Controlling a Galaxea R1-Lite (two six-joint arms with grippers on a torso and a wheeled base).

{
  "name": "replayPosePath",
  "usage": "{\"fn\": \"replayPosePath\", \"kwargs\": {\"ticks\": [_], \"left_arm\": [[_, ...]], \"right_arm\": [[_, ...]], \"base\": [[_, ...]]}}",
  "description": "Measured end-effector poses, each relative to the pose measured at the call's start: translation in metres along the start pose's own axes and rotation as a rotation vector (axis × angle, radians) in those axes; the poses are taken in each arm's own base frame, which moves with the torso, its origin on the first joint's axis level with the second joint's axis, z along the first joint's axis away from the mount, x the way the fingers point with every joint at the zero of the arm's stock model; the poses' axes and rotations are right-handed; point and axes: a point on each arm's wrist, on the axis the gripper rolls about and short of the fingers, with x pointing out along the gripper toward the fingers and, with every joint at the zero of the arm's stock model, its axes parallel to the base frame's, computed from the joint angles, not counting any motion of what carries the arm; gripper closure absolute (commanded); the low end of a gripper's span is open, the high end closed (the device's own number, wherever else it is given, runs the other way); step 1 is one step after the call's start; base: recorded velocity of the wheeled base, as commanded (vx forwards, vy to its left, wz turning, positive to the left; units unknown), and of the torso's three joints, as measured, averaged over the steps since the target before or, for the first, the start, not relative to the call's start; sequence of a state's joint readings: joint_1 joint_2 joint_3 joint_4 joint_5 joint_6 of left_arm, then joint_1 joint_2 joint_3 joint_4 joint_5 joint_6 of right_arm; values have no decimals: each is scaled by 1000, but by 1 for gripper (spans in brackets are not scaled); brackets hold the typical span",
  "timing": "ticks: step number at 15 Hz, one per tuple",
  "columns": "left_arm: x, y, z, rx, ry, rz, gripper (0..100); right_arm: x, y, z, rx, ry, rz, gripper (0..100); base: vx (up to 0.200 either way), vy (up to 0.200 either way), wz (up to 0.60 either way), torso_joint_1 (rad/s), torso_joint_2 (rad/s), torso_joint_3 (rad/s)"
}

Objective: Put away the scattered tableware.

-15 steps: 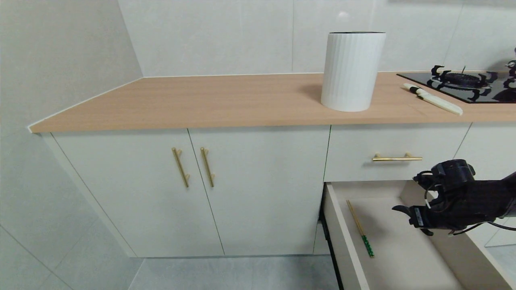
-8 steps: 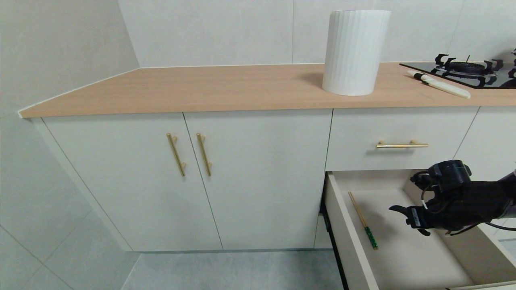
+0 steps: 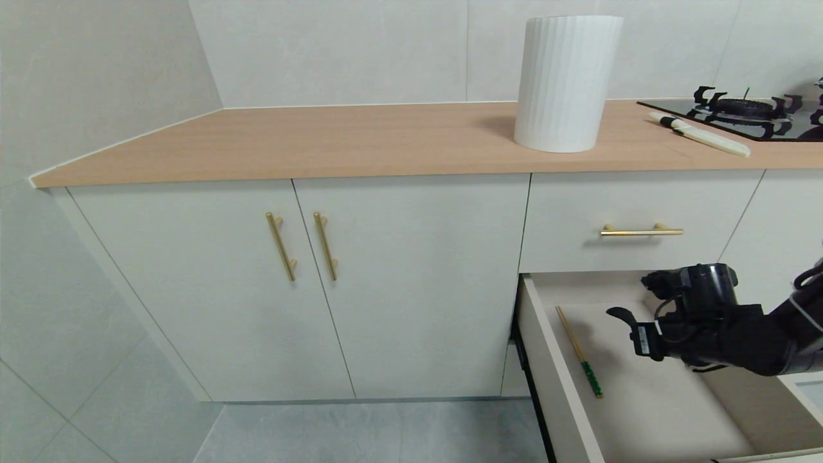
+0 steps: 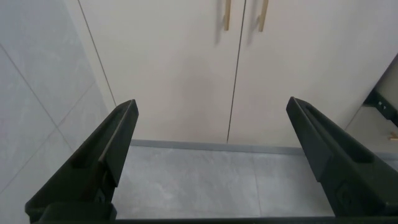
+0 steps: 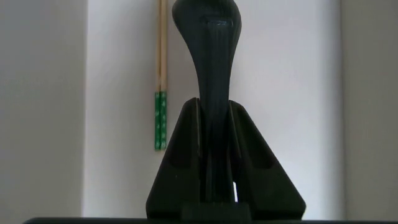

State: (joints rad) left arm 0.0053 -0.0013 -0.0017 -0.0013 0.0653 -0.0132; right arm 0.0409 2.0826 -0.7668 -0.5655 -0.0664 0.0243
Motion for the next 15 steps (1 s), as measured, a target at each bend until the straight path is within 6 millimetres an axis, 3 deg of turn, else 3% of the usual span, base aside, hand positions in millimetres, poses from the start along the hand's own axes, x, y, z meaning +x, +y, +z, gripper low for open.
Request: {"fn": "replayPosePath", "kwargs": {"ticks": [7, 14, 15], "left_arm": [[0, 0, 0, 0, 0, 0, 0], [0, 0, 0, -1, 0, 0, 0], [0, 0, 0, 0, 0, 1, 0]], "right_arm": [[60, 11, -36, -51, -13, -50, 100], [81, 12, -54, -62, 44, -50, 100], [82, 12, -55, -63, 49, -50, 0]], "base": [[0, 0, 0, 0, 0, 0], [0, 0, 0, 0, 0, 0], [0, 0, 0, 0, 0, 0]]}}
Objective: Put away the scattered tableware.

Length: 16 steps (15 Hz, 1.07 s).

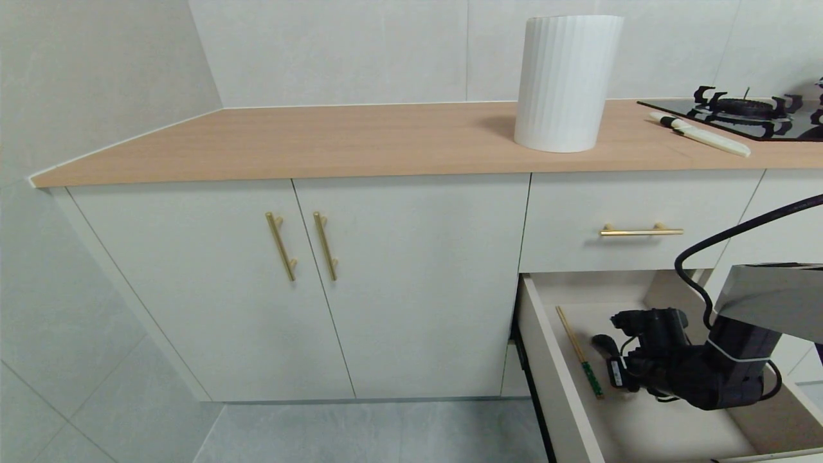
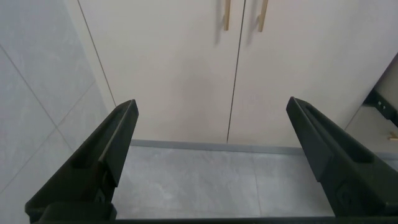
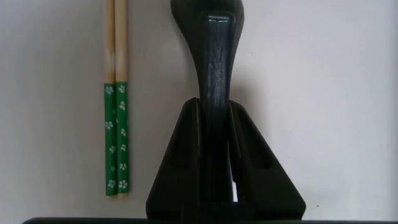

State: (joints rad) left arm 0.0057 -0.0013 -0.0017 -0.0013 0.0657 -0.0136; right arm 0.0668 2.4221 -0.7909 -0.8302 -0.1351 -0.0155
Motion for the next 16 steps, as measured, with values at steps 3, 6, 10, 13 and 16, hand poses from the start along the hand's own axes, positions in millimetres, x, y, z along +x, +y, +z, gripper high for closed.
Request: {"fn": "replayPosePath", "kwargs": {"ticks": [3, 6, 10, 13, 16], "left_arm": [[0, 0, 0, 0, 0, 0, 0], [0, 0, 0, 0, 0, -2, 0], [0, 0, 0, 0, 0, -1, 0], [0, 0, 0, -1, 0, -1, 0], [0, 0, 0, 0, 0, -1, 0]], "right_arm": [[1, 0, -1, 0, 4, 0, 0], [-1, 0, 1, 3, -3, 1, 0], [-31, -4, 19, 15, -67, 0, 0], [-79, -11, 38, 24, -135, 3, 0], [-138, -16, 45, 25, -182, 12, 0]], "base": [[0, 0, 0, 0, 0, 0], [0, 0, 0, 0, 0, 0], [0, 0, 0, 0, 0, 0], [0, 0, 0, 0, 0, 0], [0, 0, 0, 0, 0, 0]]}}
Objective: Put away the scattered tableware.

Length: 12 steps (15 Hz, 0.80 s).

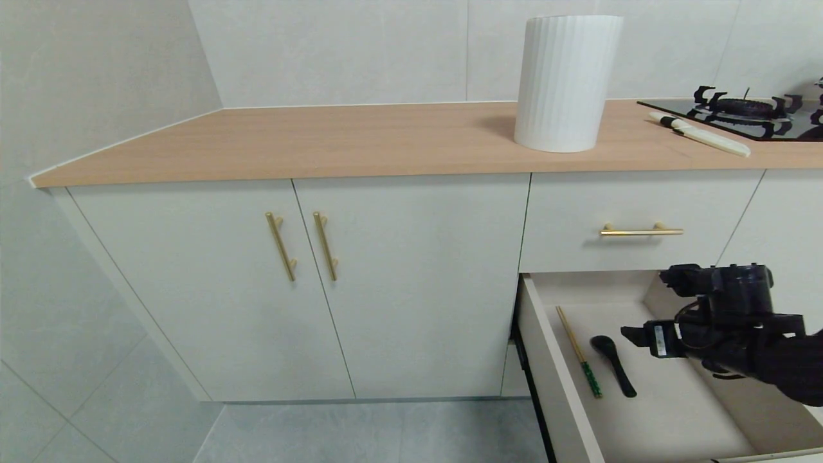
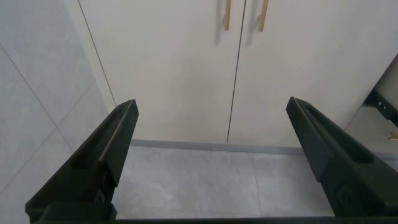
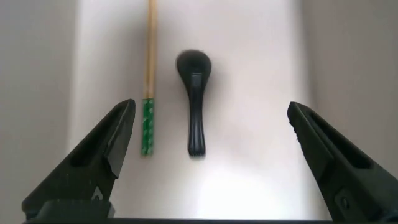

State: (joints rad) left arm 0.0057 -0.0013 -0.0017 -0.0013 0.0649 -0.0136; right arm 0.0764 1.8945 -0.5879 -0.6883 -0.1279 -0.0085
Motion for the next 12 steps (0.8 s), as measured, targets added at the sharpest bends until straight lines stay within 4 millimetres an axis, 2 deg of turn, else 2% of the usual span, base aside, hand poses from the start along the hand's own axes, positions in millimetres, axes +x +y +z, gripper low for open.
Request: {"fn": "replayPosePath", "kwargs": {"ticks": [4, 8, 12], "left_arm": [[0, 0, 0, 0, 0, 0, 0], [0, 0, 0, 2, 0, 0, 0], [0, 0, 0, -2, 0, 0, 0]], "right_arm": [[-64, -5, -5, -14, 121, 71, 0], [-105, -10, -2, -4, 141, 161, 0], [-138, -14, 4, -5, 234, 176, 0]], "base": [[0, 0, 0, 0, 0, 0], [0, 0, 0, 0, 0, 0], [-200, 0, 0, 5, 0, 2]]}}
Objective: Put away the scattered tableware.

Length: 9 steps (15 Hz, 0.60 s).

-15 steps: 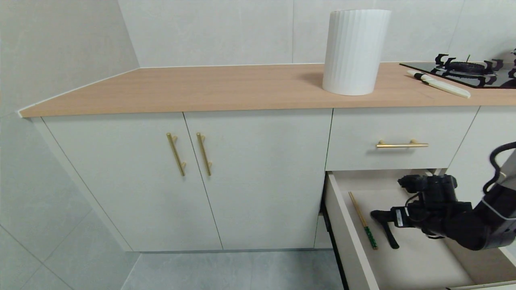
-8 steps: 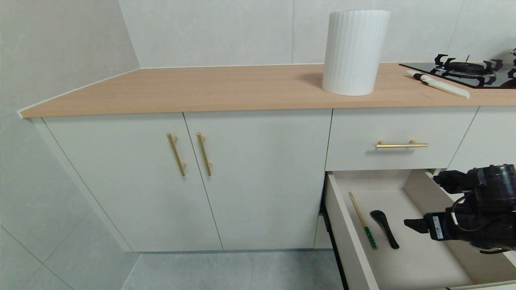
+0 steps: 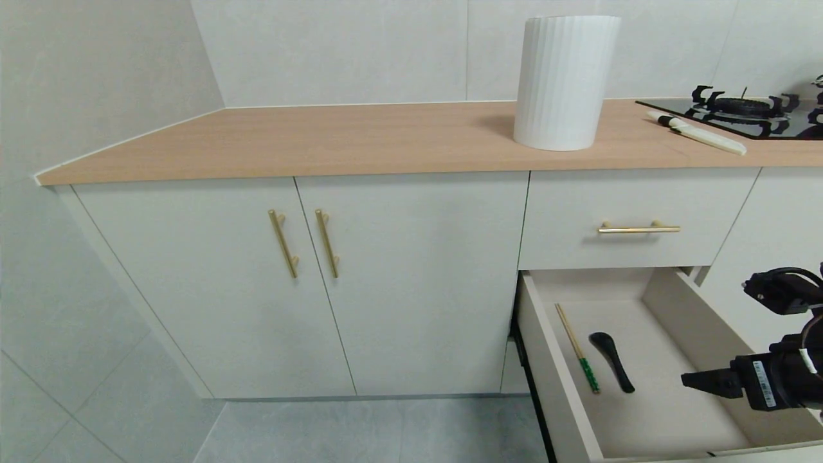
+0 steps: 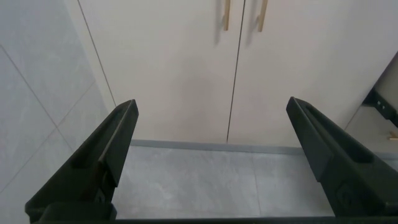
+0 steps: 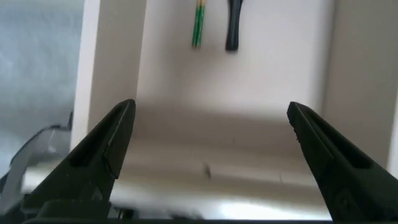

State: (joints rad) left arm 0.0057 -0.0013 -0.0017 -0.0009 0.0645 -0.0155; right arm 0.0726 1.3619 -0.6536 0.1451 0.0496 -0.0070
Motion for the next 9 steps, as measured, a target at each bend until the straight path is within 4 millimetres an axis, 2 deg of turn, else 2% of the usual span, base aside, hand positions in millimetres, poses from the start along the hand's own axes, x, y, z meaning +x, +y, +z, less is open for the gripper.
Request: {"fn": "replayPosePath", "kwargs": {"ticks": [2, 4, 9], "left_arm": [[0, 0, 0, 0, -1, 0, 0], [0, 0, 0, 2, 0, 0, 0], [0, 0, 0, 2, 0, 0, 0]], "right_arm": [[-10, 1, 2, -5, 40, 3, 0], [-11, 2, 4, -20, 38, 9, 0], [2, 13, -6, -69, 207, 34, 0]], "base": [[-200, 0, 0, 5, 2, 7], [-200, 0, 0, 2, 7, 5], [0, 0, 0, 0, 0, 0]]}}
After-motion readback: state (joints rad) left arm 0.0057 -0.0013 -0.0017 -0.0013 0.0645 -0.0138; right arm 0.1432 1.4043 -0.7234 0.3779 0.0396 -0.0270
